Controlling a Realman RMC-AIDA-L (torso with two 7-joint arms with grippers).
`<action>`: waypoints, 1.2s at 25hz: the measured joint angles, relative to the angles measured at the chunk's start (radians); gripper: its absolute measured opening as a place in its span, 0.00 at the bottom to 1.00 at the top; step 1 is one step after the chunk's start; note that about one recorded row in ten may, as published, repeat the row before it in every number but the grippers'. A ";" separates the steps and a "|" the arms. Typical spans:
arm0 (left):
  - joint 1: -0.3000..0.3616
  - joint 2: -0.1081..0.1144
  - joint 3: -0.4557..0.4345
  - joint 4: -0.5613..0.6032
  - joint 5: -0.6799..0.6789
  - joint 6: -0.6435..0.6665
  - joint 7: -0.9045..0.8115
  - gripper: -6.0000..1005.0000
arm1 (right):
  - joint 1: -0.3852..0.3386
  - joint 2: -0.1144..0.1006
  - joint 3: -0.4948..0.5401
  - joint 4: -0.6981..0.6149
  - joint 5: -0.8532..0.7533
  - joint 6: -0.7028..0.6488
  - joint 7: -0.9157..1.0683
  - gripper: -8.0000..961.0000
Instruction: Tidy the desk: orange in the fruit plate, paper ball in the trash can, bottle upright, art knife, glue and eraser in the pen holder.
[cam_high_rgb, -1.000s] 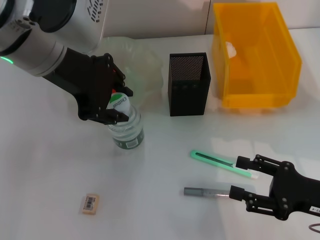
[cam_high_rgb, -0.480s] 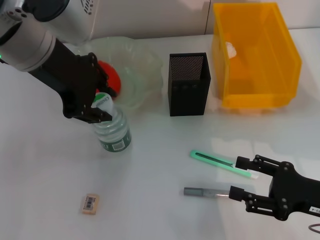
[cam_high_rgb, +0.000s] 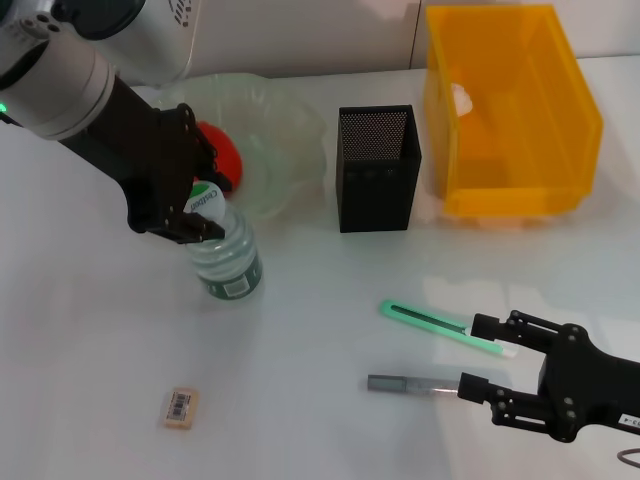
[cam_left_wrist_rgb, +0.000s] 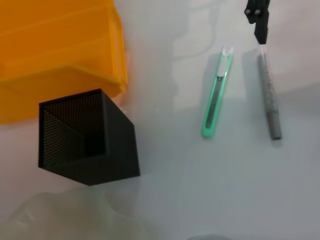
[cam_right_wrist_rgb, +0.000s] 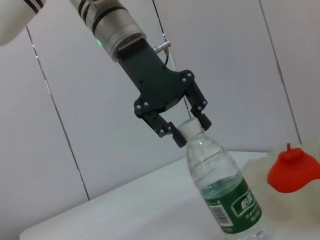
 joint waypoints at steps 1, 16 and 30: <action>0.000 0.000 0.001 0.002 0.000 -0.005 -0.004 0.49 | 0.000 0.000 0.000 0.000 0.000 0.000 0.000 0.79; -0.017 -0.004 -0.001 0.021 0.011 -0.024 -0.020 0.50 | 0.001 0.000 -0.002 0.000 0.000 -0.005 0.000 0.79; 0.006 0.000 -0.163 0.122 -0.222 -0.042 -0.014 0.65 | 0.002 0.000 0.005 0.000 0.001 -0.007 -0.008 0.79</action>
